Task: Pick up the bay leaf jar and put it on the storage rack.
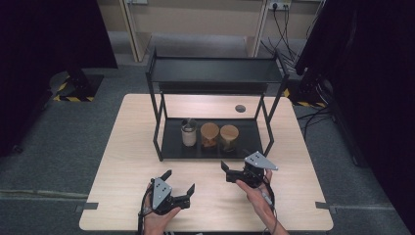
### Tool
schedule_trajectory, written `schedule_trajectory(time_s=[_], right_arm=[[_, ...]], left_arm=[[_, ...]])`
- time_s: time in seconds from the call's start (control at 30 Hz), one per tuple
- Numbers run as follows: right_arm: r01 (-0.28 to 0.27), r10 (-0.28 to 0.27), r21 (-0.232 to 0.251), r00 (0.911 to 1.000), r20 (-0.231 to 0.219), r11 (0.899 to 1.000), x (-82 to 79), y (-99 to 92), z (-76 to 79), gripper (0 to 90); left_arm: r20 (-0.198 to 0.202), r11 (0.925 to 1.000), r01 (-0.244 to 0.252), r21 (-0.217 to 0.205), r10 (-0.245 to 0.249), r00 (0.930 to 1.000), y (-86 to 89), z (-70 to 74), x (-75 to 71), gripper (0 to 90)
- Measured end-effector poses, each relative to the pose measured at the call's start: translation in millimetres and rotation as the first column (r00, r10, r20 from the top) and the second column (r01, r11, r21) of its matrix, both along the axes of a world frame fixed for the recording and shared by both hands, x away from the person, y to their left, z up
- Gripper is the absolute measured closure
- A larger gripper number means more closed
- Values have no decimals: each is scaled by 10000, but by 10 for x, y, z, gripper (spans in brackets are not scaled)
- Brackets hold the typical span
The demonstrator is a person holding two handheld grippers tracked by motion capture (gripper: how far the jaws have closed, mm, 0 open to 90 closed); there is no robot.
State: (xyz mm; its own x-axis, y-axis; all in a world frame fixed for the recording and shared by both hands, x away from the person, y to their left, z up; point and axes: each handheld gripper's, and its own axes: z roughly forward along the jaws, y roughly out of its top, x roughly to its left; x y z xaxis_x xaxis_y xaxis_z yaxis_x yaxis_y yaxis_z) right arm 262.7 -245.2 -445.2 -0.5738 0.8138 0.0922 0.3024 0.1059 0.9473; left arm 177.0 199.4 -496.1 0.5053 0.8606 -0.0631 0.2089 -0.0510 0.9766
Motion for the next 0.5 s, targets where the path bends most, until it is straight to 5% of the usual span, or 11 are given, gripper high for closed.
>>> schedule_trajectory(time_s=[0.5], right_arm=[[-703,701,137,9974,139,9974,-218,-20,-64,29]], left_arm=[[36,10000,-3,-4,3,10000,-1,1,-11,37]])
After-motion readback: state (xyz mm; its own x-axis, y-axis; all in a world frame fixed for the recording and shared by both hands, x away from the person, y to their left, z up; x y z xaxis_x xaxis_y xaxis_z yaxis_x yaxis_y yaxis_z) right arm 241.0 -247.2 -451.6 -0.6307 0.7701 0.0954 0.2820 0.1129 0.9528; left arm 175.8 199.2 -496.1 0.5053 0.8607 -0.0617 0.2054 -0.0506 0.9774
